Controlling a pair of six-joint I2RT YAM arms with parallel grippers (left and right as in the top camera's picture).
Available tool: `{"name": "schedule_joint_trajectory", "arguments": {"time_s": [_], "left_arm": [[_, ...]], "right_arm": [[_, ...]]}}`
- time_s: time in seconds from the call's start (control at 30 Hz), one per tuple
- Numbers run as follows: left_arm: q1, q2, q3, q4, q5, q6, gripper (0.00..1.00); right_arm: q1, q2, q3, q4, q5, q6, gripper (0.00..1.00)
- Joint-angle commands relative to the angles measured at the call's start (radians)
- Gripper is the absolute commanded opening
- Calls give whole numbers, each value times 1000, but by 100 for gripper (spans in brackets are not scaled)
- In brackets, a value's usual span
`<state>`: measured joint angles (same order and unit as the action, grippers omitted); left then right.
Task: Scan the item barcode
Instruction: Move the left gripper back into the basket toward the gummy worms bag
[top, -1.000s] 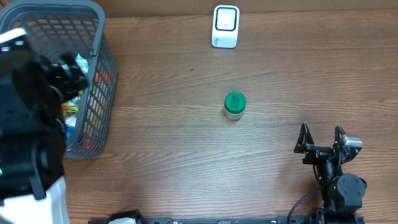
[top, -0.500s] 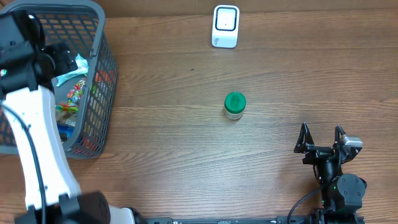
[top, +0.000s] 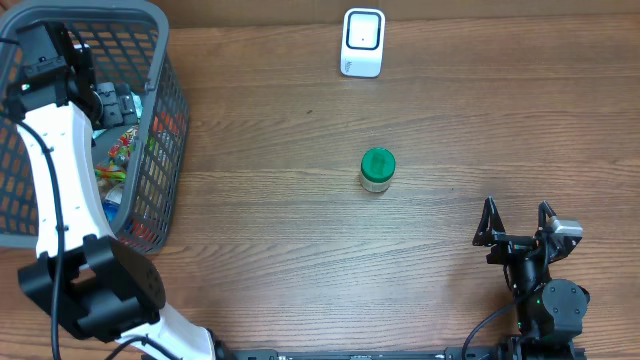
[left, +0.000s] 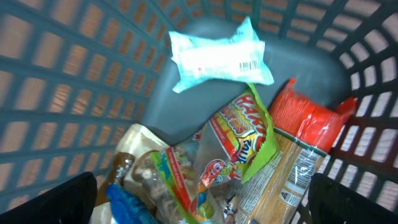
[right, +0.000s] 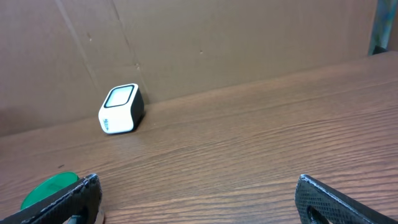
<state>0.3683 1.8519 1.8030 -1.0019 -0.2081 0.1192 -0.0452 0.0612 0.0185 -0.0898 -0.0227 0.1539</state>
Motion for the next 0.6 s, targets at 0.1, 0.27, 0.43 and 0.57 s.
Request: {"name": "schedule_joint_trajectory", "arguments": {"time_s": [0.1,0.27,0.43,0.57], "left_arm": [[8,76,0,-19,83,71,100],[33,146,0,-52,93,56,100],[73,239,0,-82,127,33,100],[90,298,0,-95,145,34,100]], "right_arm": [[0,0,-10,6,-6,4,100],[0,0,-10,6,-5,3,100],[0,0,-10,6,-5,3,100],[0,0,-10,6,-5,3,100]]}}
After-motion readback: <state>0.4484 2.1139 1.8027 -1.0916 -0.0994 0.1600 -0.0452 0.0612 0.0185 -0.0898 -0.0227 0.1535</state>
